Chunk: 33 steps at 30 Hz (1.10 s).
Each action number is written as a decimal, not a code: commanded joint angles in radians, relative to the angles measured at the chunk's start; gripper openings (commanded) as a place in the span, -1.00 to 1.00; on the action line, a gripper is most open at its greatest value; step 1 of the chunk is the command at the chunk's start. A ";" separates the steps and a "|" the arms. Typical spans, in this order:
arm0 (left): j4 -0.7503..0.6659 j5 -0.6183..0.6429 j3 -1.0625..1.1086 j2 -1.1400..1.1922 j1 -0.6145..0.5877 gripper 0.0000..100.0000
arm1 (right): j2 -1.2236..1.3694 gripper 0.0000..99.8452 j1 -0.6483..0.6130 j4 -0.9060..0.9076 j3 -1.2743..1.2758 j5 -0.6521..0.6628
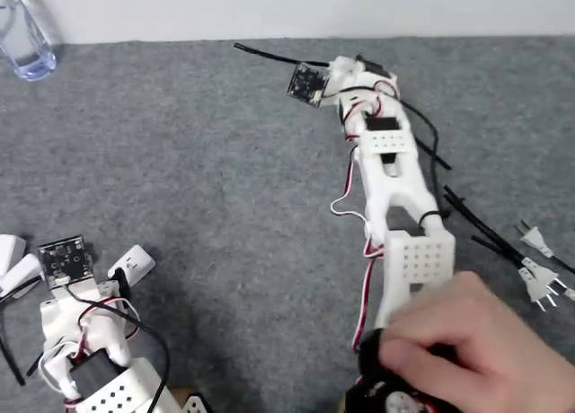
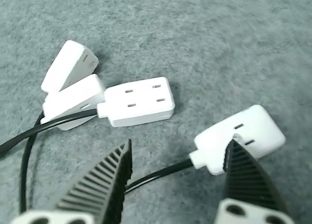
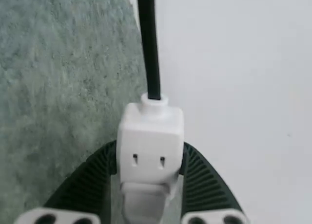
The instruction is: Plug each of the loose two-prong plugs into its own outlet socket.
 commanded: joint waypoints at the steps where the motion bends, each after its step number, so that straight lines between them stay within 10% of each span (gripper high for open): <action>1: -0.017 -0.006 -0.005 -0.003 0.017 -0.42 | 0.073 -0.98 -0.035 -0.111 -0.144 0.009; 26: -0.017 -0.006 -0.005 -0.002 0.037 -0.42 | 0.084 -0.70 0.008 -0.206 -0.184 0.207; 33: -0.017 -0.006 -0.005 -0.002 0.037 -0.42 | 0.251 -0.49 -0.015 -0.759 -0.181 0.318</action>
